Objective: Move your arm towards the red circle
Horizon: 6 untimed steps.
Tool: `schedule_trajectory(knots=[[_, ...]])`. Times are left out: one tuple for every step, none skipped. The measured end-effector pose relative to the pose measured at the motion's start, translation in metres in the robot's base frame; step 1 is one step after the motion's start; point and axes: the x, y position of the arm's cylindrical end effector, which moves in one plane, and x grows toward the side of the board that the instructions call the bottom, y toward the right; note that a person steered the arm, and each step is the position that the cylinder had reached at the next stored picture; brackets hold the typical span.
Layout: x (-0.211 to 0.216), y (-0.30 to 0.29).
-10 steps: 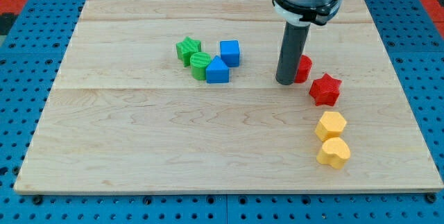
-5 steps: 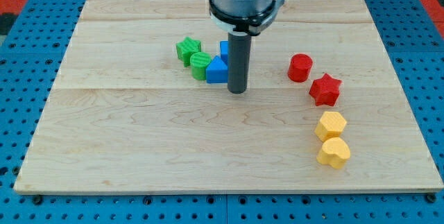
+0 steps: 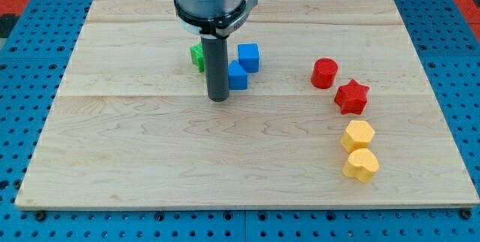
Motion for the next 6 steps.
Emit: schedule_trajectory(knots=[[0.0, -0.005], [0.0, -0.01], [0.0, -0.019], [0.0, -0.022], [0.003, -0.022], [0.0, 0.047]])
